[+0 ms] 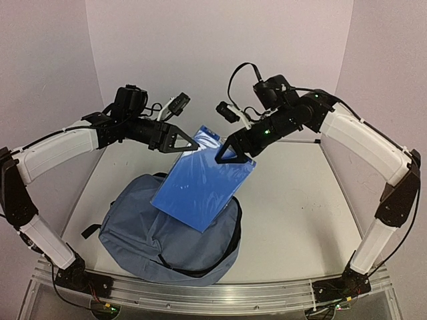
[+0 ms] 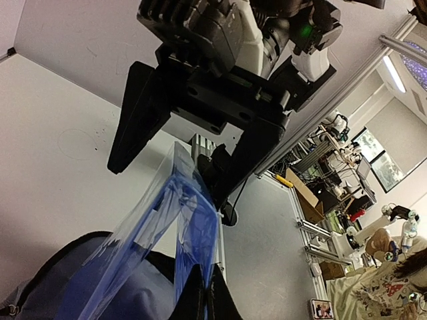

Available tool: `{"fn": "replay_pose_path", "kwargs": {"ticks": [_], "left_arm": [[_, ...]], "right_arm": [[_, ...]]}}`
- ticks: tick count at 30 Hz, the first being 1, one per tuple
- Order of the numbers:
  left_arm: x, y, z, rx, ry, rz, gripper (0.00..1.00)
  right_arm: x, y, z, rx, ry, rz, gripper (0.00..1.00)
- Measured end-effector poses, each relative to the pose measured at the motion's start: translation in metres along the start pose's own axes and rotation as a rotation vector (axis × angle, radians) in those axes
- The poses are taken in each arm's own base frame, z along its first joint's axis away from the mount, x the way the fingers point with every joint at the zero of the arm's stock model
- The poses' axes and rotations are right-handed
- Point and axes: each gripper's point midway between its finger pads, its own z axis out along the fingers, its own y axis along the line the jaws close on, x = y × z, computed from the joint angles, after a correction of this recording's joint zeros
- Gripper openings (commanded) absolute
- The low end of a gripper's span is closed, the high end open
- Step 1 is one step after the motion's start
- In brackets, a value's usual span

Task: Pack the student bag
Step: Place the files in the student bag.

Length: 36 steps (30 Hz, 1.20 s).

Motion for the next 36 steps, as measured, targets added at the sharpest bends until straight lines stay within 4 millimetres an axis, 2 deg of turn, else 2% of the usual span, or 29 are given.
{"fn": "replay_pose_path", "kwargs": {"ticks": [3,5,7,8,10,12,15,17,19,22,24,26,30,34,36], "left_arm": [[0.002,0.001,0.000,-0.002,0.004,-0.005,0.00],[0.001,0.002,0.000,-0.009,0.003,-0.004,0.02],[0.000,0.008,-0.002,-0.039,-0.005,-0.006,0.12],[-0.001,0.010,-0.002,-0.050,-0.008,-0.006,0.21],[-0.003,0.014,-0.003,-0.091,-0.020,0.002,0.48],[-0.006,0.017,-0.005,-0.141,-0.036,0.010,0.66],[-0.010,0.025,-0.013,-0.252,-0.068,0.016,0.78],[-0.014,0.032,-0.020,-0.337,-0.099,0.020,0.80],[-0.018,0.038,-0.030,-0.423,-0.131,0.025,0.79],[-0.020,0.050,-0.043,-0.559,-0.174,0.013,0.78],[-0.016,0.058,-0.044,-0.641,-0.179,-0.009,0.78],[-0.004,0.064,-0.035,-0.709,-0.159,-0.044,0.79],[0.026,0.067,0.002,-0.801,-0.092,-0.102,0.83],[0.062,0.077,0.038,-0.887,-0.001,-0.155,0.93],[0.076,0.083,0.056,-0.930,0.046,-0.175,0.94]], "right_arm": [[0.001,0.010,0.002,-0.052,0.006,-0.016,0.13],[0.002,0.015,0.002,-0.080,0.007,-0.031,0.01],[0.002,0.020,0.001,-0.103,0.001,-0.021,0.00],[0.002,0.020,0.001,-0.101,-0.007,-0.016,0.00],[-0.001,0.019,0.000,-0.087,-0.036,-0.002,0.00],[-0.004,0.017,-0.005,-0.057,-0.076,0.019,0.00],[-0.014,0.008,-0.024,0.036,-0.168,0.061,0.00],[-0.022,-0.003,-0.042,0.131,-0.242,0.103,0.00],[-0.028,-0.017,-0.060,0.237,-0.306,0.148,0.00],[-0.031,-0.042,-0.083,0.406,-0.387,0.221,0.00],[-0.031,-0.059,-0.093,0.507,-0.431,0.264,0.00],[-0.028,-0.076,-0.101,0.608,-0.463,0.304,0.00],[-0.012,-0.105,-0.111,0.792,-0.483,0.370,0.00],[0.000,-0.123,-0.121,0.925,-0.499,0.413,0.00],[0.003,-0.128,-0.126,0.970,-0.512,0.431,0.00]]}}
